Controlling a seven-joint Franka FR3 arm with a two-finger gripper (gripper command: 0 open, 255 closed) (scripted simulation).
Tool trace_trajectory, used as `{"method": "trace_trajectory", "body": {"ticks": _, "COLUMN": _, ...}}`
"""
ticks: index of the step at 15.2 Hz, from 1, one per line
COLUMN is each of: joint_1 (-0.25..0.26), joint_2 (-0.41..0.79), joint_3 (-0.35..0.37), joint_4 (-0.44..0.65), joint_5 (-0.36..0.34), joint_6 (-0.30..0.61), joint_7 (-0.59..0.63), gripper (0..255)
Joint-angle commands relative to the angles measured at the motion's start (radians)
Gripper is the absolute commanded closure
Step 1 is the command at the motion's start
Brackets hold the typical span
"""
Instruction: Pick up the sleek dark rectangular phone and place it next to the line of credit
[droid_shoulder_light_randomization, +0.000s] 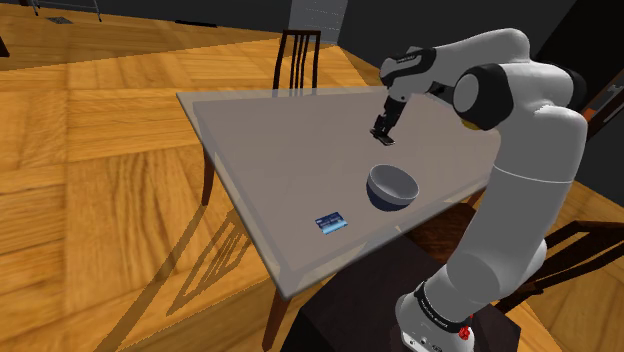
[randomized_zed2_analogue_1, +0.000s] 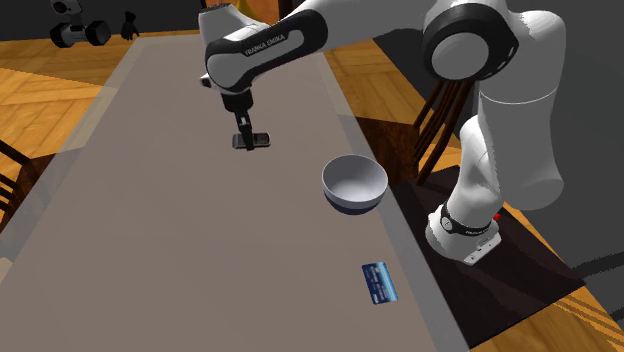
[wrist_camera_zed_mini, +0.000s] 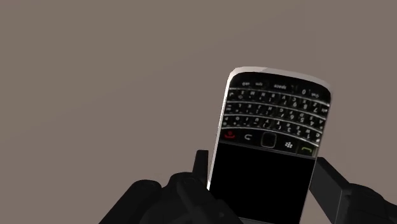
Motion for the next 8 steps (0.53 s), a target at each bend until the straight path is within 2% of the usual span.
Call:
{"method": "trace_trajectory", "body": {"ticks": 1, "joint_1": 0.002, "joint_2": -0.013, "joint_3": -0.003, "joint_4": 0.010, "joint_5": -0.007, "joint_6": -0.022, "joint_7": 0.005, "gripper": 255}}
{"method": "trace_trajectory", "body": {"ticks": 4, "joint_1": 0.003, "joint_2": -0.025, "joint_3": -0.006, "joint_4": 0.034, "joint_5": -0.015, "joint_6": -0.056, "joint_7": 0.011, "gripper": 255}}
{"method": "trace_trajectory", "body": {"ticks": 8, "joint_1": 0.085, "joint_2": -0.145, "joint_3": 0.003, "joint_4": -0.122, "joint_5": -0.066, "joint_6": -0.002, "joint_7": 0.101, "gripper": 255}}
